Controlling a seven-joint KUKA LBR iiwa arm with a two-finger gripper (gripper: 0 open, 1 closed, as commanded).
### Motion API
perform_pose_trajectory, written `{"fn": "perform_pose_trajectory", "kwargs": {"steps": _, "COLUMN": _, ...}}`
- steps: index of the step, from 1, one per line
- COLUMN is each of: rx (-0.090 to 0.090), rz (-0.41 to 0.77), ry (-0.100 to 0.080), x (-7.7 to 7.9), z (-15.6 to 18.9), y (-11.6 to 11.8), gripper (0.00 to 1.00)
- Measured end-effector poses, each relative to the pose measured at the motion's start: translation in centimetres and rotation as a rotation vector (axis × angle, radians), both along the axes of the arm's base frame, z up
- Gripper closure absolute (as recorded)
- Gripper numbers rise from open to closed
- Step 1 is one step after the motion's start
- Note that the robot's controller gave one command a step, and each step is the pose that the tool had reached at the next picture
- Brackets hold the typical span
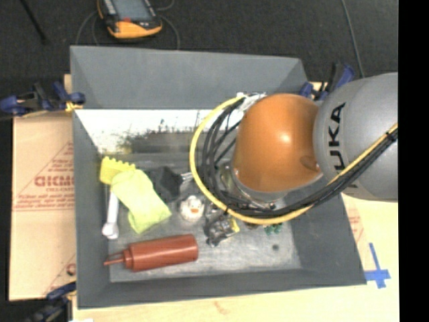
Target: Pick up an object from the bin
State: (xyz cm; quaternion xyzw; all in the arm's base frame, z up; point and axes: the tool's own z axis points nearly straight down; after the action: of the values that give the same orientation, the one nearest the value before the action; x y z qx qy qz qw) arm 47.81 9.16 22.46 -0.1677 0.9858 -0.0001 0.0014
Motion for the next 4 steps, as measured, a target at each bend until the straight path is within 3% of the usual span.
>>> {"fn": "perform_pose_trajectory", "kwargs": {"steps": 1, "rx": 0.001, "rz": -0.281, "ry": 0.003, "x": 0.5, "z": -6.0, "y": 2.6, "gripper": 0.00}}
{"fn": "perform_pose_trajectory", "kwargs": {"steps": 2, "rx": 0.000, "rz": -0.278, "ry": 0.001, "x": 0.5, "z": -5.9, "y": 2.6, "gripper": 1.00}}
{"fn": "perform_pose_trajectory", "kwargs": {"steps": 3, "rx": 0.000, "rz": -0.278, "ry": 0.001, "x": 0.5, "z": -5.9, "y": 2.6, "gripper": 1.00}}
{"fn": "perform_pose_trajectory", "kwargs": {"steps": 4, "rx": 0.000, "rz": -0.189, "ry": 0.000, "x": 0.0, "z": -1.2, "y": 2.6, "gripper": 1.00}}
